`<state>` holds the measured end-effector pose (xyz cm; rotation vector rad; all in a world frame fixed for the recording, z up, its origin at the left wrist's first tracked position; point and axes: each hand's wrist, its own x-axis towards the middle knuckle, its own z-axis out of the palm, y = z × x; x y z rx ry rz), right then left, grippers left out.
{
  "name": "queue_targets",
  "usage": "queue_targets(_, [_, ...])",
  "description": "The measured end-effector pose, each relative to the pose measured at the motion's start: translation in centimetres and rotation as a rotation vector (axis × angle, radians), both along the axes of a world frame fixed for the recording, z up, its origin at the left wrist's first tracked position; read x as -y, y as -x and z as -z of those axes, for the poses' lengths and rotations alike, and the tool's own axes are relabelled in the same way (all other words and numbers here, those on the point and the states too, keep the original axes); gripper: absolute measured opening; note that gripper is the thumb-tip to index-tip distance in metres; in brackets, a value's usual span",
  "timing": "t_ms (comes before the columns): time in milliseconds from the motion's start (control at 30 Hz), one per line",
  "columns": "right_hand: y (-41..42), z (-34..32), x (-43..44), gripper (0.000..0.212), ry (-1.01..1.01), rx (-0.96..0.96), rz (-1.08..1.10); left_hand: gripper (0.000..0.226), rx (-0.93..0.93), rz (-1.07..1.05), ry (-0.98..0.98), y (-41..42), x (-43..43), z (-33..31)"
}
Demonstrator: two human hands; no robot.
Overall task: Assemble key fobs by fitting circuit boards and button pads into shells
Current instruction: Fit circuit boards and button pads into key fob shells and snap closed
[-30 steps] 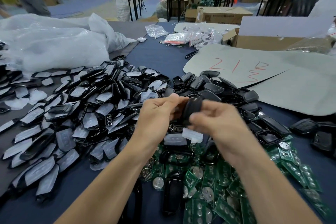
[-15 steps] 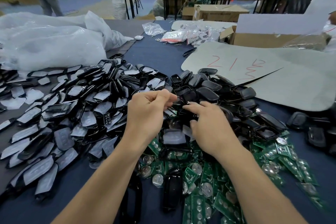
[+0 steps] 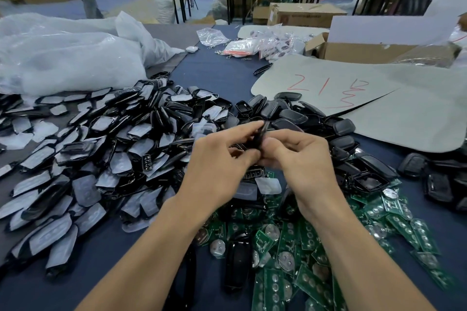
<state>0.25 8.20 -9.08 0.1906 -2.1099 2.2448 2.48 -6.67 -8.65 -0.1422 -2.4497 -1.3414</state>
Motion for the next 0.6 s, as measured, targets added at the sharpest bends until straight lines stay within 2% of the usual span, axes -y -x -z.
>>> queue_targets(67, [0.2,0.0,-0.4,0.029,-0.089,-0.015,0.010,0.058,-0.005,-0.032,-0.084,0.2,0.2,-0.2])
queue_targets(167, [0.7,0.9,-1.4,0.028,-0.633,-0.098,0.148,0.067,-0.007,-0.157,-0.197,0.4,0.6,-0.5])
queue_targets(233, [0.9,1.5,-1.5,0.029,-0.915,-0.061,0.114,0.060,0.003,-0.231,-0.273,0.7,1.1,-0.6])
queue_targets(333, [1.3,1.9,-1.2,0.040,-1.035,-0.101,0.041,0.026,0.055,-0.299,-0.488,1.4,2.1,-0.4])
queue_targets(433, [1.3,2.2,-0.7,0.056,-1.210,-0.193,-0.057,0.013,0.115,-0.317,-0.602,1.6,2.4,-0.3])
queue_targets(500, [1.3,2.6,-0.7,0.054,-1.273,-0.219,-0.065,0.012,0.129,-0.313,-0.614,1.6,2.4,-0.3])
queue_targets(600, [1.5,2.7,-0.9,0.038,-1.232,-0.224,-0.043,0.013,0.141,-0.310,-0.594,1.6,2.5,-0.3])
